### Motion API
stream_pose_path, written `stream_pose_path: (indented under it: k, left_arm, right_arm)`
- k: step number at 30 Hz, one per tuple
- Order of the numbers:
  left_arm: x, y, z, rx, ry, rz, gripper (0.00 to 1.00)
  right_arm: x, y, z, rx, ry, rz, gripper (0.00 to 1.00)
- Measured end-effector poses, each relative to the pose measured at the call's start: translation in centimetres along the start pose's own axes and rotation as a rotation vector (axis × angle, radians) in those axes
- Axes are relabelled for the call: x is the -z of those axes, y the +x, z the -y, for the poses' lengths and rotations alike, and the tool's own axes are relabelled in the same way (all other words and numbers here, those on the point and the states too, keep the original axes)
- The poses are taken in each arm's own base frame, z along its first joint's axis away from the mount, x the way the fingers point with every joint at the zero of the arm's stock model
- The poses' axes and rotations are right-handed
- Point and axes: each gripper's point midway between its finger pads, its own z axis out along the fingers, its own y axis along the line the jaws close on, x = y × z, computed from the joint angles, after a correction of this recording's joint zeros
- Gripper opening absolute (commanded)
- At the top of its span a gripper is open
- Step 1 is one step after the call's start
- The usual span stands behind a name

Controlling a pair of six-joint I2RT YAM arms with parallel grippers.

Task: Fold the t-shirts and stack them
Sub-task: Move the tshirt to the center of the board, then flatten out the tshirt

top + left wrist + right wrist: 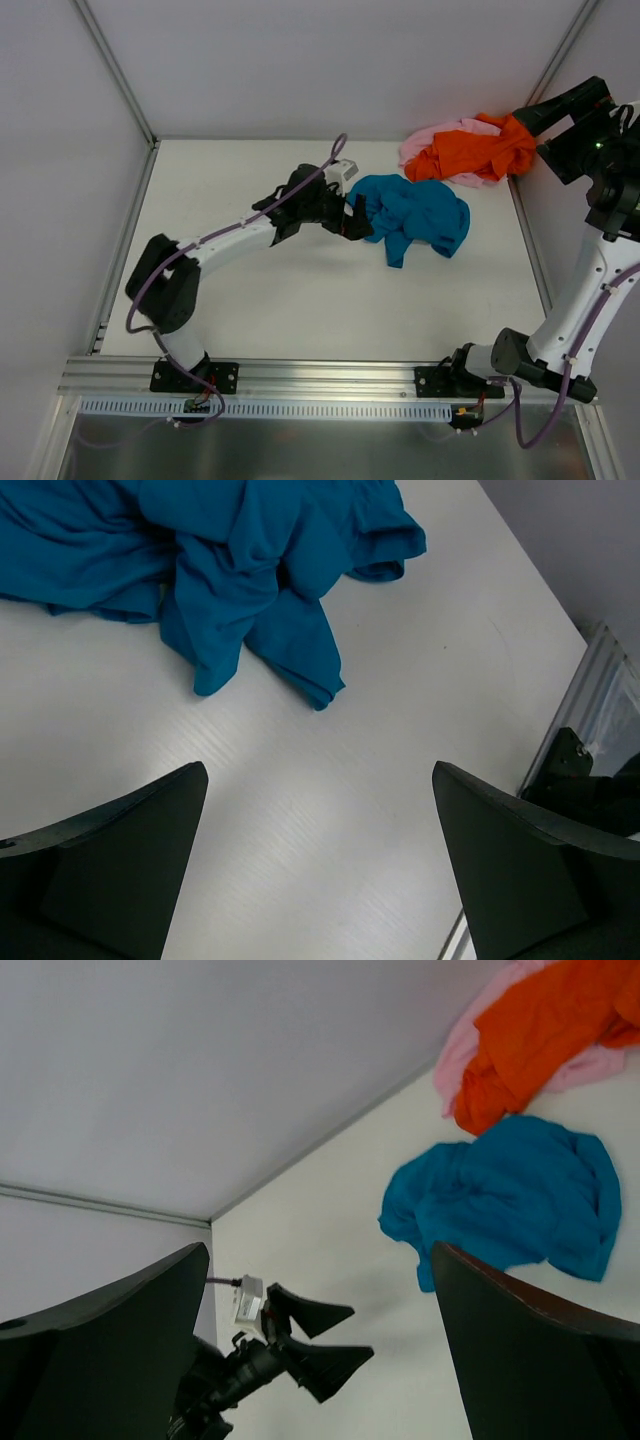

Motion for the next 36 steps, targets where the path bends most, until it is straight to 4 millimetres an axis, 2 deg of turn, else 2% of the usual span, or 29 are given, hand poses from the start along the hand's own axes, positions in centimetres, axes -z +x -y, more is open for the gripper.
stream_pose_path:
  k: [2, 4, 5, 8, 13, 16, 19, 24, 29, 30, 32, 33, 34, 36]
  left_arm:
    - [-3.4, 0.8, -0.1, -0.003, 0.0, -0.038, 0.97]
    - [-5.9, 1.8, -0.3, -0.003, -0.008, -0.072, 0.9]
    - [-7.0, 2.2, -0.4, -0.006, -0.011, -0.087, 0.9]
    - [-9.1, 3.5, -1.6, -0.03, -0.043, -0.115, 0.91]
    - [-10.4, 5.3, -4.4, -0.064, -0.113, -0.151, 0.91]
    - [-10.6, 5.6, -5.6, -0.087, -0.151, -0.154, 0.92]
    - [-10.8, 5.6, -6.2, -0.107, -0.165, -0.148, 0.92]
    - [-11.6, 6.1, -6.7, -0.102, -0.156, -0.142, 0.87]
    - [-12.8, 8.0, -7.4, -0.068, -0.143, -0.167, 0.82]
    - [-13.1, 8.3, -7.5, -0.065, -0.14, -0.169, 0.79]
    - [-13.4, 7.8, -7.4, -0.058, -0.132, -0.151, 0.57]
    - [-13.6, 7.8, -7.3, -0.051, -0.13, -0.149, 0.36]
    - [-13.8, 7.7, -7.3, -0.046, -0.127, -0.145, 0.0]
    - [-14.3, 7.5, -7.4, -0.043, -0.123, -0.136, 0.0]
  right_arm:
    - [-1.0, 1.5, 2.0, -0.025, 0.056, -0.048, 1.0]
    - [-2.0, 3.1, 3.6, -0.049, 0.093, -0.098, 1.0]
    - [-2.2, 4.1, 4.5, -0.064, 0.113, -0.124, 1.0]
    - [-2.3, 6.9, 6.3, -0.098, 0.153, -0.188, 1.0]
    - [0.0, 9.7, 6.8, -0.11, 0.151, -0.203, 0.99]
    - [1.7, 10.1, 6.1, -0.094, 0.124, -0.177, 1.0]
    - [2.5, 10.2, 5.6, -0.084, 0.107, -0.163, 0.99]
    - [2.3, 10.4, 5.7, -0.089, 0.108, -0.174, 0.99]
    - [1.6, 11.0, 6.7, -0.108, 0.133, -0.204, 1.0]
    - [1.5, 11.1, 6.7, -0.111, 0.134, -0.206, 0.99]
    - [1.5, 11.1, 6.7, -0.111, 0.134, -0.207, 0.99]
    - [1.5, 11.1, 6.7, -0.111, 0.132, -0.208, 1.0]
    - [1.5, 11.1, 6.7, -0.112, 0.131, -0.208, 0.99]
    - [1.5, 11.2, 6.7, -0.111, 0.131, -0.209, 1.0]
